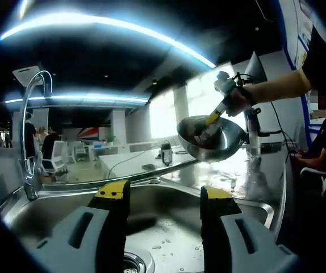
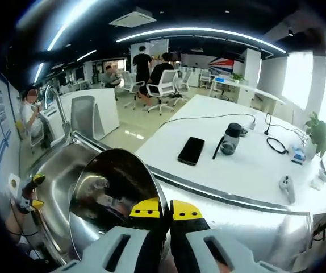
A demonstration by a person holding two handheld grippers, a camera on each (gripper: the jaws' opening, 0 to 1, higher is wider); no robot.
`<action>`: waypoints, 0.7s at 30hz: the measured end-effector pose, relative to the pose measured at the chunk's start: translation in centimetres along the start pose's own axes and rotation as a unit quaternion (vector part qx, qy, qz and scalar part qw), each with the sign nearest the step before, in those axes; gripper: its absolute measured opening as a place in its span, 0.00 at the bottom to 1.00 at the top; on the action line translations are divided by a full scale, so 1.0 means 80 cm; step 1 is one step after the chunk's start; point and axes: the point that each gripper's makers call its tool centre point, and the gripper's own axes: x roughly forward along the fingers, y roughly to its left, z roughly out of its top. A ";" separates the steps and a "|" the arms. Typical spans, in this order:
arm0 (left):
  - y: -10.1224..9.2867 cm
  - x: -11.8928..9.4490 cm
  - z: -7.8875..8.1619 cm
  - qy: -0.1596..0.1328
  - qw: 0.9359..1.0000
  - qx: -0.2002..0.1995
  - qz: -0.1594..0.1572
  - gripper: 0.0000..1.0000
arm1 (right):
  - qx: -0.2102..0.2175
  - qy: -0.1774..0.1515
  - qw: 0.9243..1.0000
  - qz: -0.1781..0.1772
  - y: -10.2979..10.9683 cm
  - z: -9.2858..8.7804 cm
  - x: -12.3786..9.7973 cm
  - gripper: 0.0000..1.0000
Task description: Pick up bowl with dirty water move over sink pour dirty water into sink return bowl to place
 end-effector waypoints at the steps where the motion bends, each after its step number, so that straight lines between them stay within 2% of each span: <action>1: 0.000 0.000 -0.001 0.000 1.000 0.000 0.000 0.48 | 0.003 0.001 1.000 -0.003 -0.005 -0.003 -0.003 0.00; 7: 0.000 0.000 0.000 0.000 1.000 0.002 0.001 0.48 | 0.037 0.004 0.999 -0.015 -0.029 -0.018 -0.016 0.00; 12: -0.001 -0.001 0.001 0.000 1.000 0.003 0.001 0.48 | 0.050 0.005 0.998 -0.028 -0.047 -0.034 -0.025 0.00; 21: -0.001 -0.003 0.004 -0.007 1.000 0.004 0.000 0.48 | 0.074 0.025 0.996 -0.037 -0.064 -0.069 -0.029 0.00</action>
